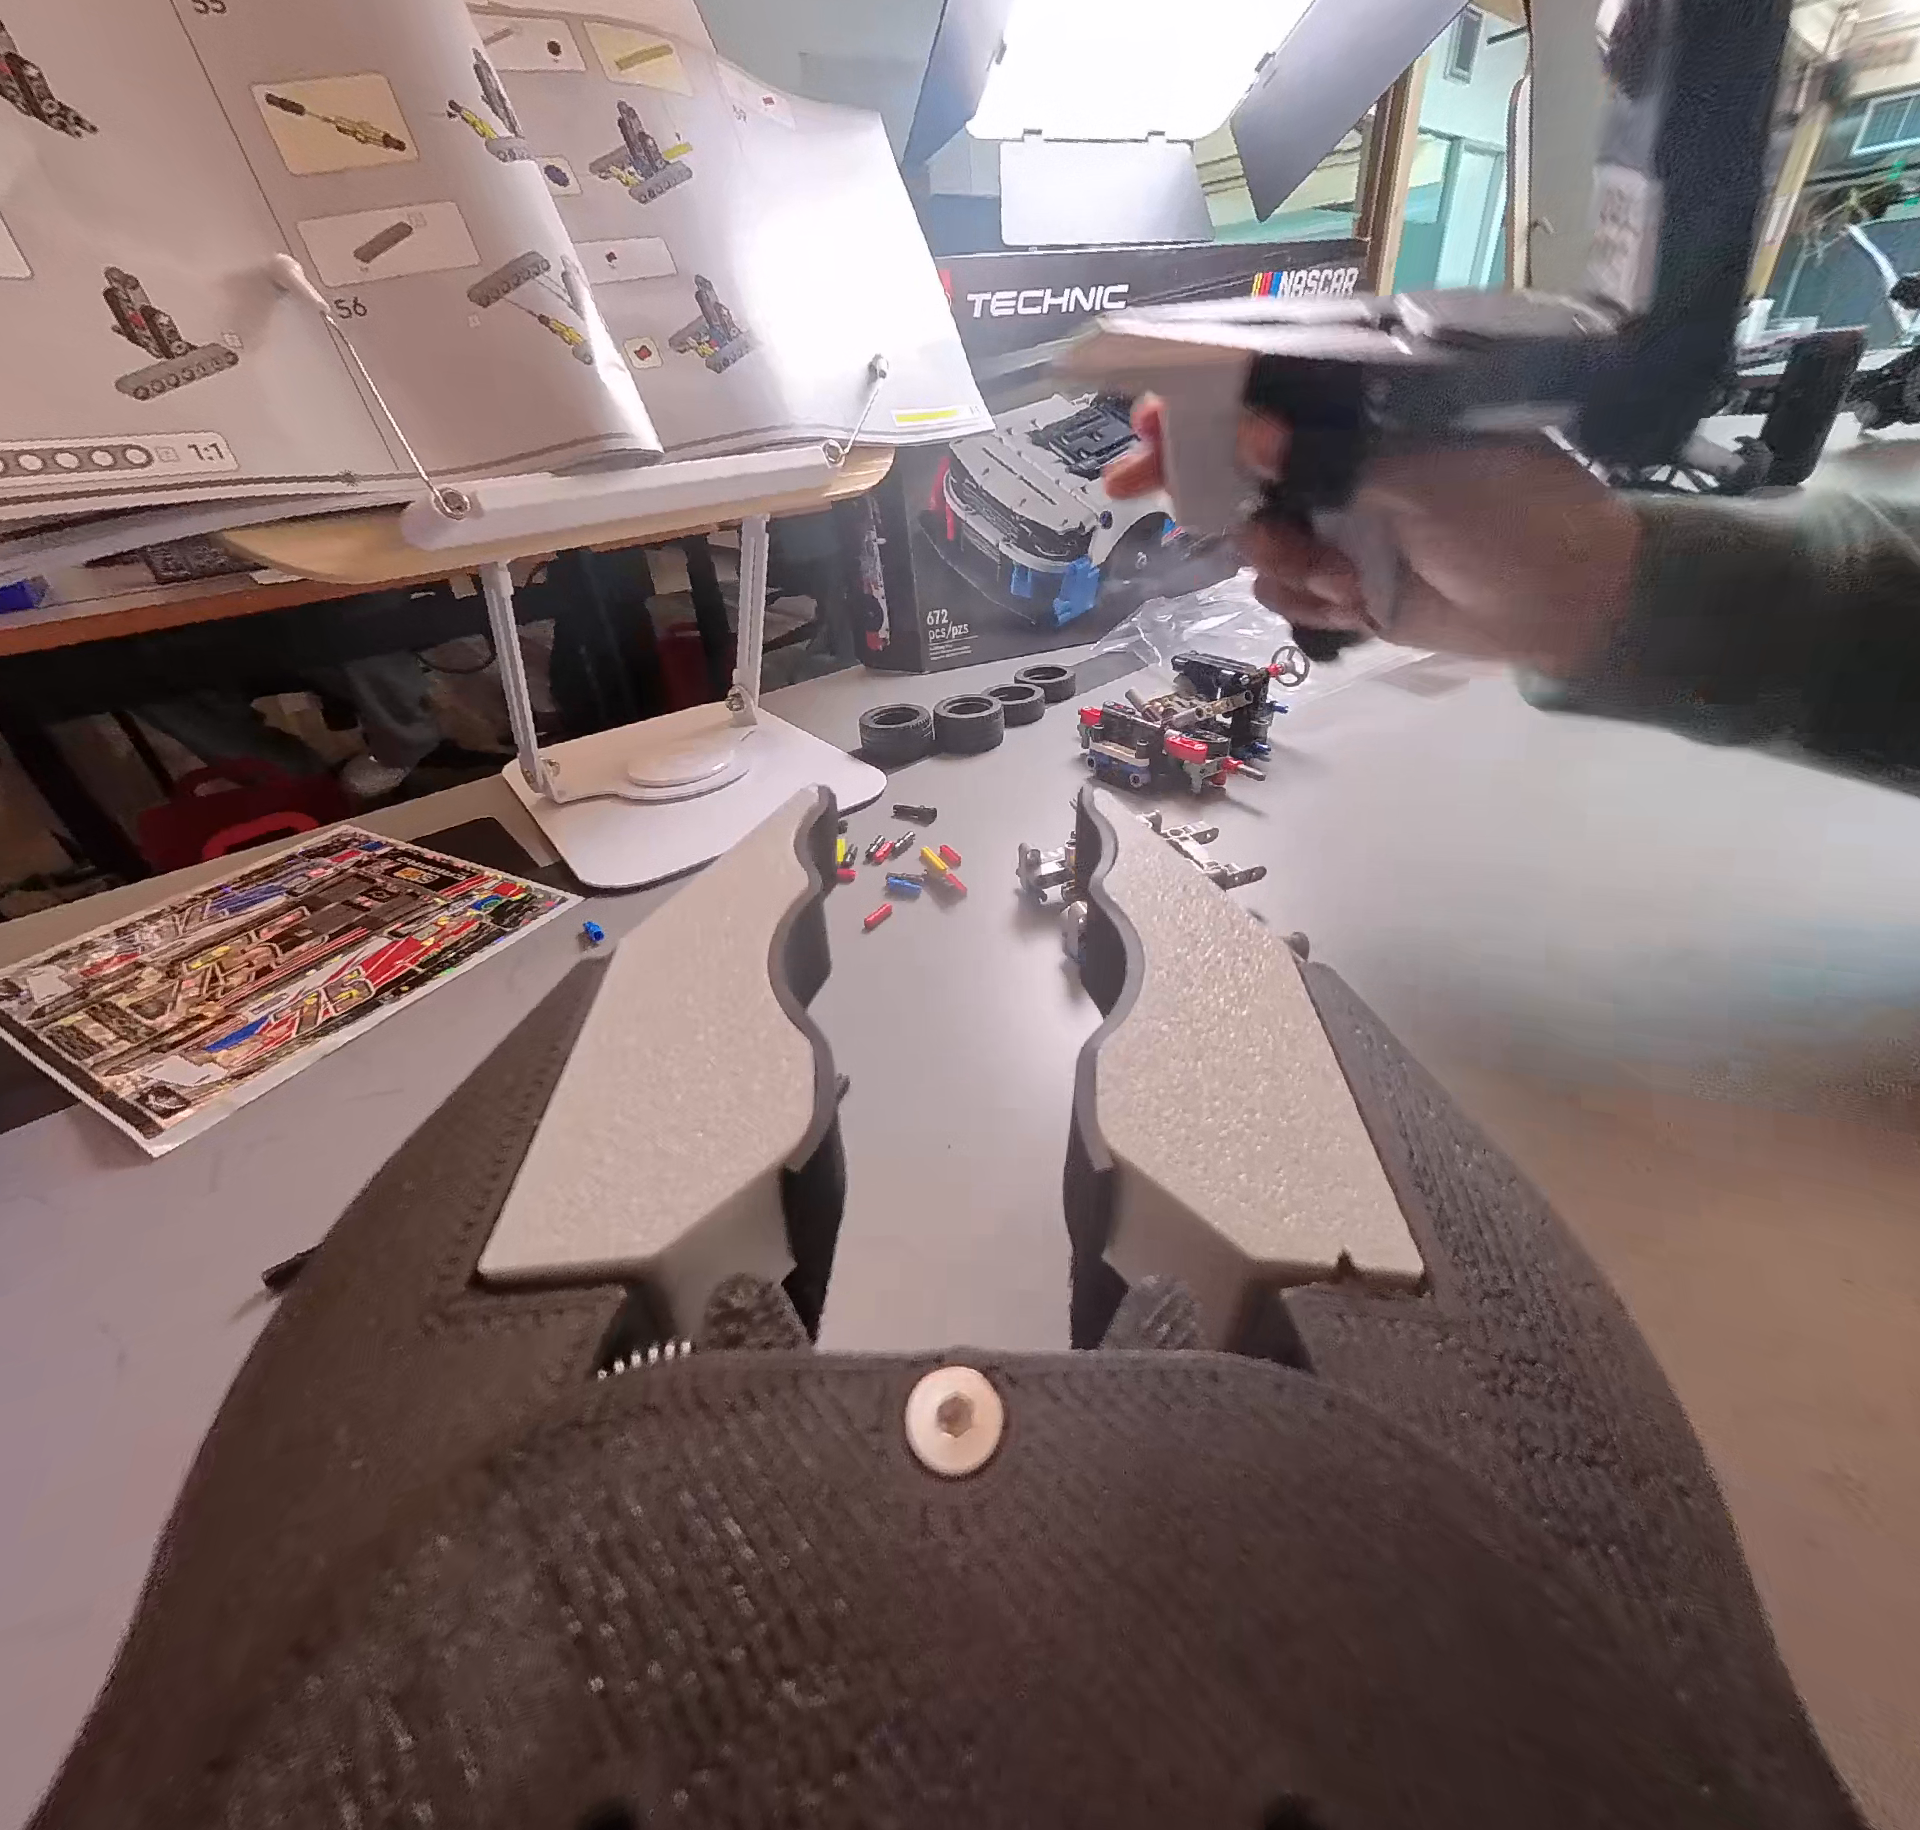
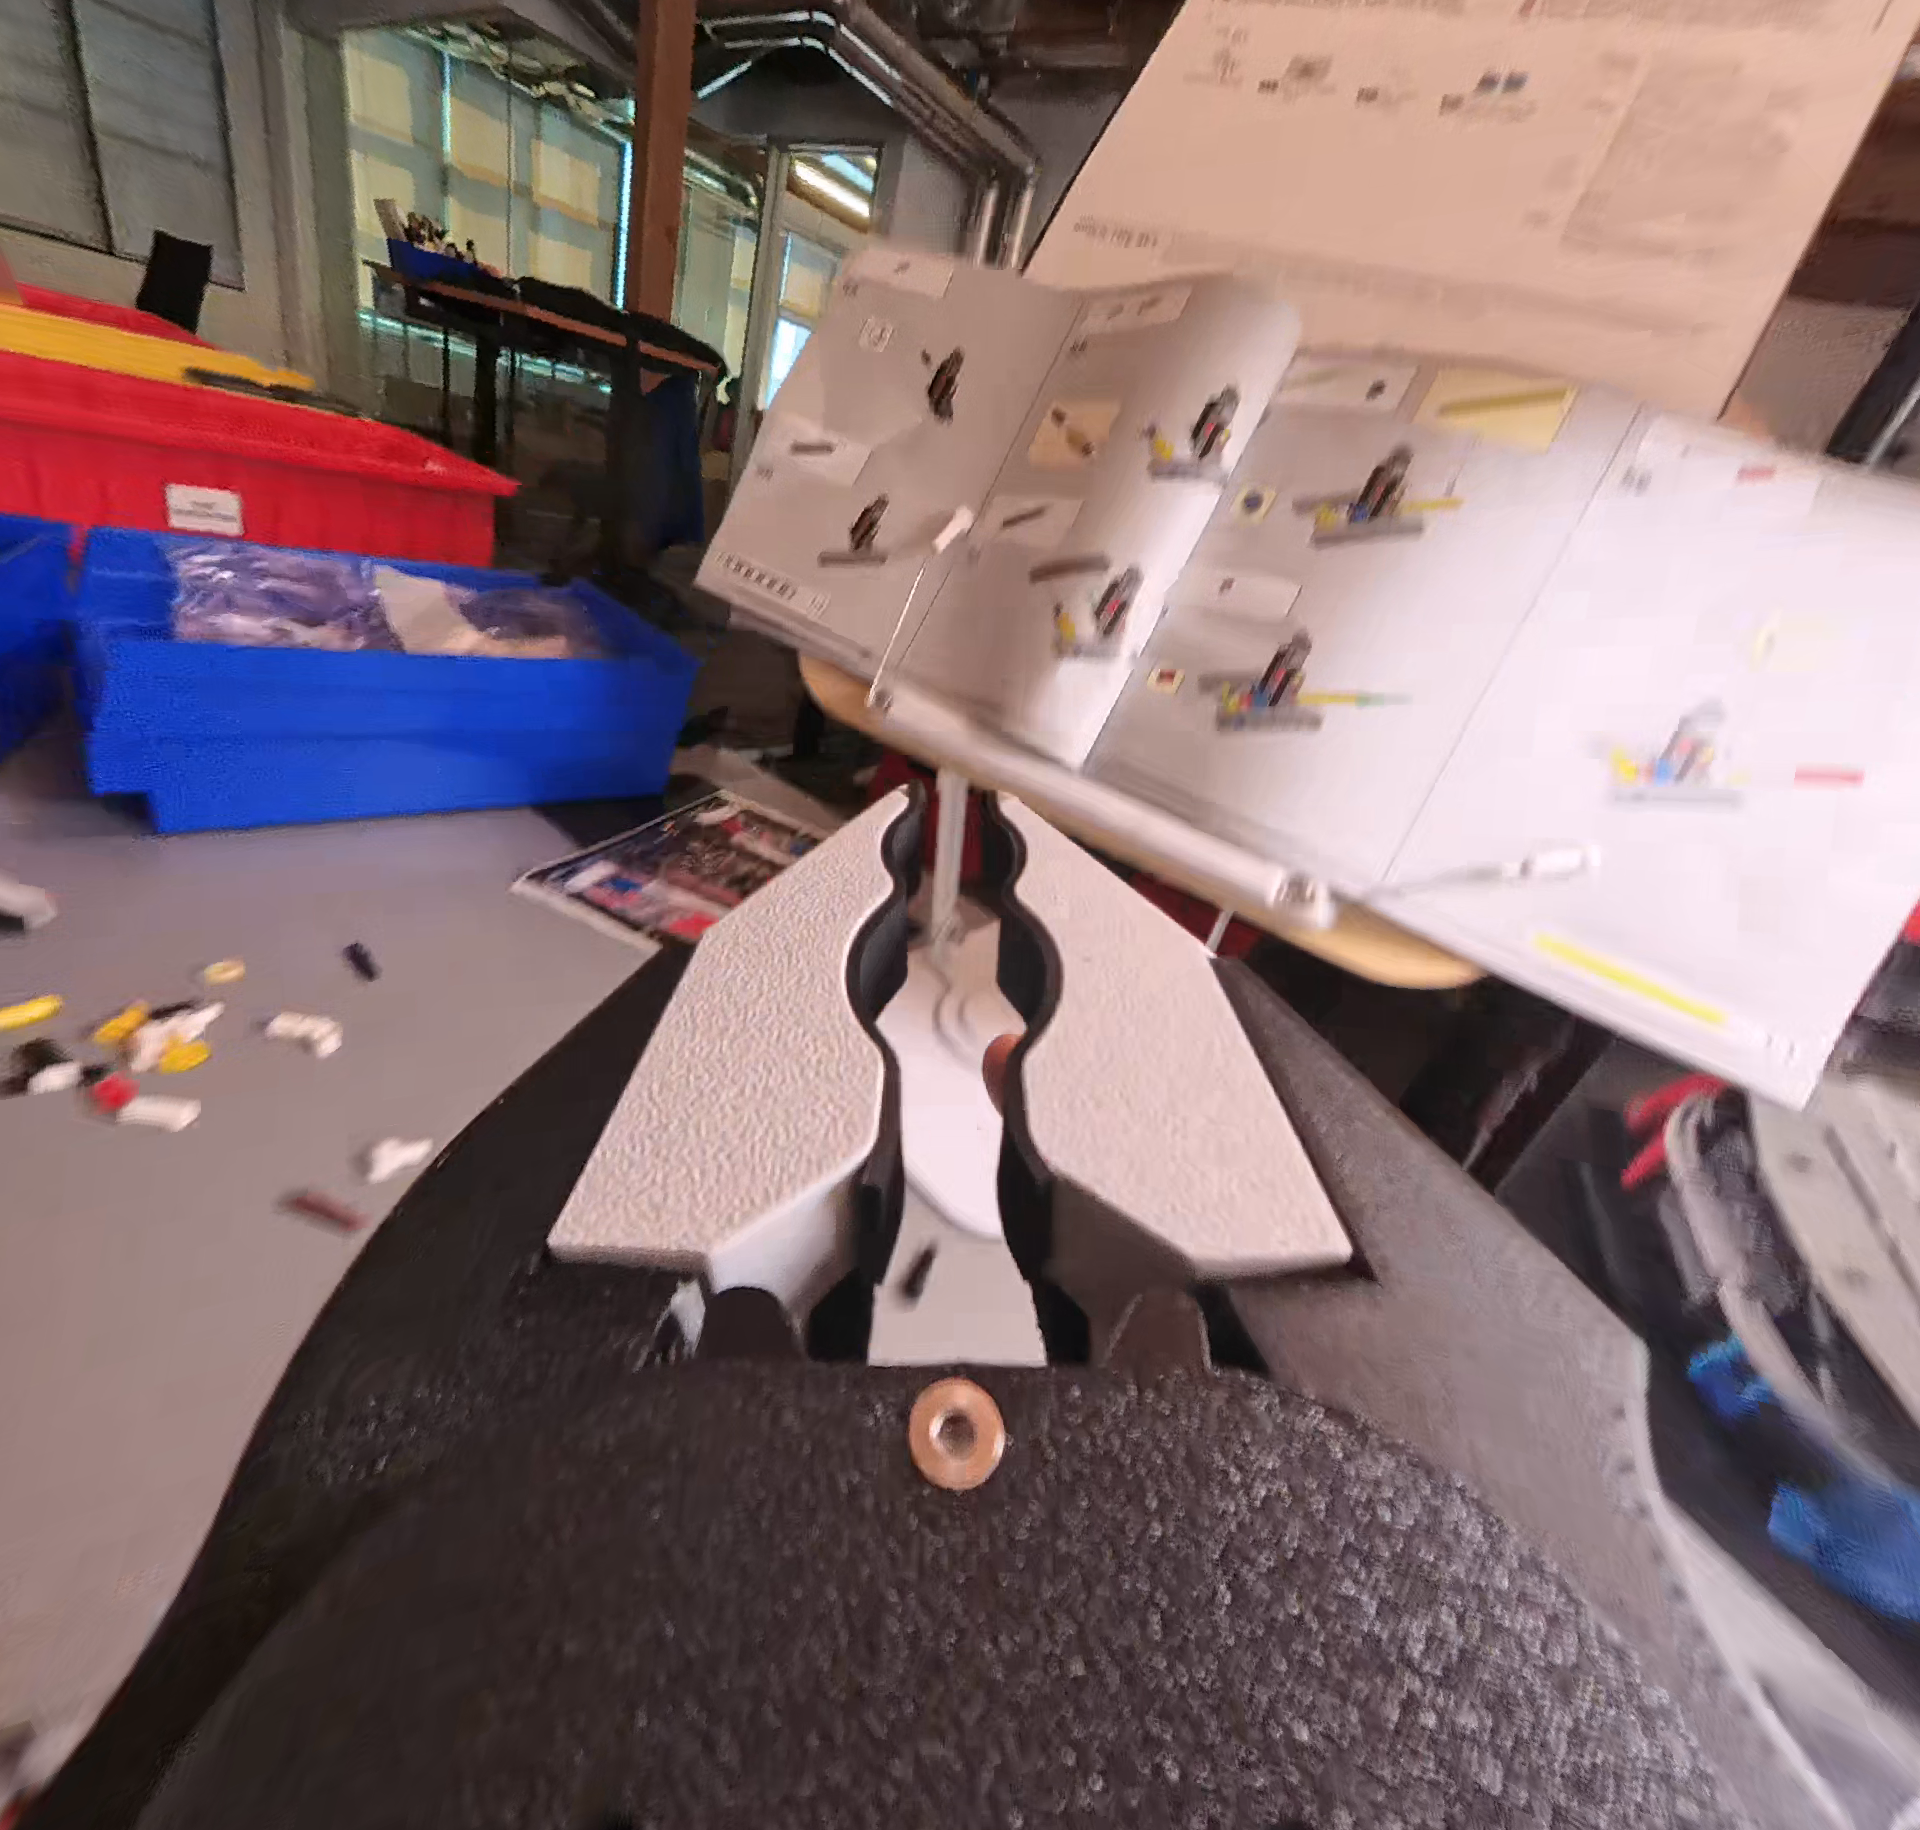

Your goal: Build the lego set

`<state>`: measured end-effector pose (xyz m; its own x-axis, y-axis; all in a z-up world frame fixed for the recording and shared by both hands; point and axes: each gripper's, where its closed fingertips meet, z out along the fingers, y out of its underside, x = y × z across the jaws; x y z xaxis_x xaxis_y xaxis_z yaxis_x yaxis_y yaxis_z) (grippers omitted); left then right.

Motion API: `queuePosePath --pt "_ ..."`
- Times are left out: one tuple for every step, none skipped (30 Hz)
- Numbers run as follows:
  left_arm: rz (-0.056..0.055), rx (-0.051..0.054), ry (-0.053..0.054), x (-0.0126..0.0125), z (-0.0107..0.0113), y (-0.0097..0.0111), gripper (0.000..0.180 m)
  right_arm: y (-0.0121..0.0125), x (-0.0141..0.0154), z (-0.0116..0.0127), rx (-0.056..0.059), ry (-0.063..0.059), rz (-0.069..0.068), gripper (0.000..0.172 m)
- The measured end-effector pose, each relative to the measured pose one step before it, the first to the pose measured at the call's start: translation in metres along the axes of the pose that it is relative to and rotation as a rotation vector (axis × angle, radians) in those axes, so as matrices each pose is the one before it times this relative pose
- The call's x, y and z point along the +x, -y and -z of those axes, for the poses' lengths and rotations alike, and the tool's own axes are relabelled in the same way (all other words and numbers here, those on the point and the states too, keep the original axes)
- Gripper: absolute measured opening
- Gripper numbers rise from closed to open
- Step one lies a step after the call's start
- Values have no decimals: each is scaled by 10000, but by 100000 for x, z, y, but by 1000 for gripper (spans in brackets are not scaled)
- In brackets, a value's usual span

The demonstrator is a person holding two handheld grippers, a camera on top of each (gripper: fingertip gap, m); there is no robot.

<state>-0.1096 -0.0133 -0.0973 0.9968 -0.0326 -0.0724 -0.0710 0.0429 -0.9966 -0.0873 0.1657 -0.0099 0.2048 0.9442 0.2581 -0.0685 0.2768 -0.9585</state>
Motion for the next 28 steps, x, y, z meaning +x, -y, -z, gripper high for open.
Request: queuePosePath --pt "-35 -30 57 -102 3 -82 44 1219 1121 -2057 212 -104 242 7" --pt "-15 -36 48 -94 8 -112 43 948 1197 -2155 94 -113 132 7" --pt "4 -35 37 -86 -13 -103 43 751 1237 -2162 44 -150 61 7" --pt "10 -37 23 -61 -12 -105 43 566 1132 -2124 -1 -139 51 6" --pt "3 -48 21 -62 -33 -142 42 420 1021 -2017 -62 -142 84 6" --pt "-4 -48 21 -48 -34 -140 42 339 905 -1861 -73 -127 105 6" --pt "-2 -35 2 -22 -44 -102 41 240 859 -1658 -84 -147 48 5" --pt "-2 -18 -14 10 -37 -67 41 170 750 -1440 -89 -112 -117 5" --pt "-9 -11 -22 25 -32 -36 41 99 500 -1257 -110 10 -193 5" --pt "-6 -18 -27 34 -27 -46 41 104 537 -1037 -67 -58 -136 5" --pt "13 -12 -29 30 -31 -39 41 123 526 -852 -20 -99 -57 4" --pt "33 0 -34 40 -29 -12 40 82 362 -717 -14 -34 -48 4" --pt "47 -1 -37 35 -28 -15 40 46 207 -608 -30 35 -72 4" --pt "58 0 -38 25 -28 -15 40 50 160 -499 -24 16 -22 4" --pt "66 8 -46 49 -24 8 40 85 132 -383 -13 -2 23 4" --pt "66 7 -46 40 -22 6 40 64 35 -304 -23 26 19 4" --pt "60 6 -37 43 -22 6 40 28 9 -239 -39 18 10 4" --pt "54 7 -38 41 -22 -2 40 12 -44 -175 -34 17 36 4" --pt "50 4 -42 52 -21 14 40 19 -61 -129 -25 15 49 4" --pt "41 2 -40 62 -30 2 40 16 -72 -91 -16 14 32 4" --pt "26 -1 -33 54 -19 -2 40 6 -95 -72 -27 37 7 3" --pt "10 0 -28 65 -11 0 40 -8 -107 -76 -46 49 -16 3" --pt "2 1 -27 58 -12 11 40 -5 -74 -47 -46 38 -51 3" --pt "3 -1 -23 54 -1 19 40 9 -72 -39 -40 37 -89 3" --pt "3 7 -20 61 13 41 40 -27 -78 -39 -71 46 -87 3" --pt "-1 17 -19 67 25 56 40 -21 -52 -40 -82 21 -43 3" --pt "-8 19 -20 85 32 69 40 20 -16 -41 -81 -7 -1 3" --pt "-12 15 -19 81 25 43 40 19 -23 -45 -83 -4 15 3"
